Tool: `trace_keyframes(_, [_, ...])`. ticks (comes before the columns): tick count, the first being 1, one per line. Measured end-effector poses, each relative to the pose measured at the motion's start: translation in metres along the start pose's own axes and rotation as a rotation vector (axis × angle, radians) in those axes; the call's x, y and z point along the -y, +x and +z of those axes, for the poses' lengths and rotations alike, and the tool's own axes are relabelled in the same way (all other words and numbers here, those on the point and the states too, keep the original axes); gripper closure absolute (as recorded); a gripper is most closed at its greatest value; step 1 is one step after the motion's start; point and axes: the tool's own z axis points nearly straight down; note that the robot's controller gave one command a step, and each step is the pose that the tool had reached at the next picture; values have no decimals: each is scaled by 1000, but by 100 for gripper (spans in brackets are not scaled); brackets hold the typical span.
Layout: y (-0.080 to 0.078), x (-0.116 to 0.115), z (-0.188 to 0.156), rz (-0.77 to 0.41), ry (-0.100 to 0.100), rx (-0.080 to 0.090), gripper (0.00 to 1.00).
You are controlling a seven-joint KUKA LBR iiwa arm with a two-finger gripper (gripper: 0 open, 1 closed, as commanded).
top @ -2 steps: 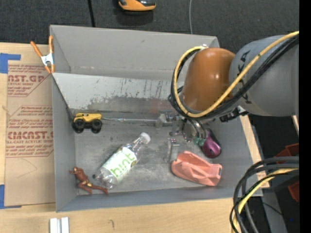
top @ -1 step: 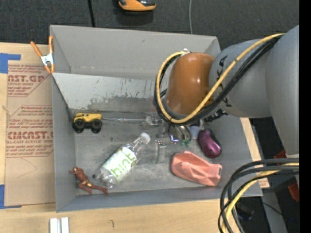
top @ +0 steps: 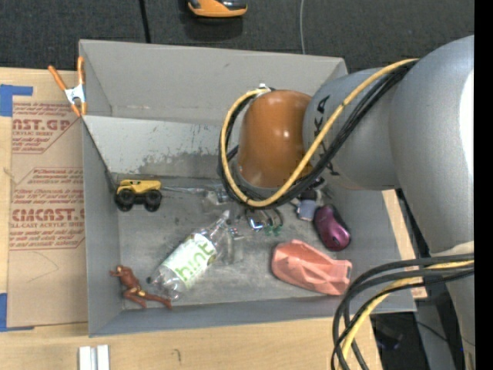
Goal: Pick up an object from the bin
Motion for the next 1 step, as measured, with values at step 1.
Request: trace_keyframes(1, [-25,-2,40,-232,-1,0,100])
